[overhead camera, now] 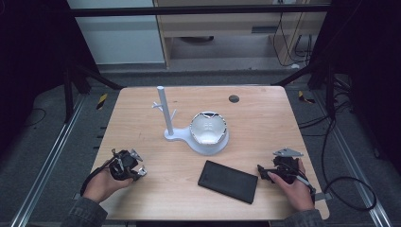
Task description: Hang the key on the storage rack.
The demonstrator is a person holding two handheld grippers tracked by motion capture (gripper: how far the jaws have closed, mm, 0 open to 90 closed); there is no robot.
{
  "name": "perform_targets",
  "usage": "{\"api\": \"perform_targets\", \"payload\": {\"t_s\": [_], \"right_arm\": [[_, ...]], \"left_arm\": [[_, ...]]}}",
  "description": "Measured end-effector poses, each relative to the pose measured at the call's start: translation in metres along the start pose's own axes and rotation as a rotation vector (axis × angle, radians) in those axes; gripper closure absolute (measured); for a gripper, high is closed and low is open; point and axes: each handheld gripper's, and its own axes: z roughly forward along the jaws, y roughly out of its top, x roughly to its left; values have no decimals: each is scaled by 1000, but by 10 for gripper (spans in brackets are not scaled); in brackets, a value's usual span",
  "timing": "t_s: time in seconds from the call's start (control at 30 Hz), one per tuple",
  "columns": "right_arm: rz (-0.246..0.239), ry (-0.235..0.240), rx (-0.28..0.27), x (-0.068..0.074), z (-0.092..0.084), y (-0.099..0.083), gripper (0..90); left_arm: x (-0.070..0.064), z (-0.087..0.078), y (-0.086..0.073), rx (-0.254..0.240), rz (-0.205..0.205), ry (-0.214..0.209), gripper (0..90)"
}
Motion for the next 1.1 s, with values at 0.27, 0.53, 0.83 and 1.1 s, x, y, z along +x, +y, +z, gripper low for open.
{"api": "perform_targets", "payload": {"t_s": [0.27, 0.53, 0.83, 1.1], "right_arm": [[2, 2, 0, 0, 0, 0, 3], [0, 1, 1, 0, 0, 0, 4], [2, 2, 0, 0, 0, 0, 4], [-3, -3, -1, 0, 0, 0, 4]], "left_arm": [[0, -7, -1, -18, 6, 16, 802], [-4, -4, 1, 25, 36, 19, 803], [-1, -19, 4, -8, 29, 23, 834], [1, -34, 6, -47, 24, 36, 835]]}}
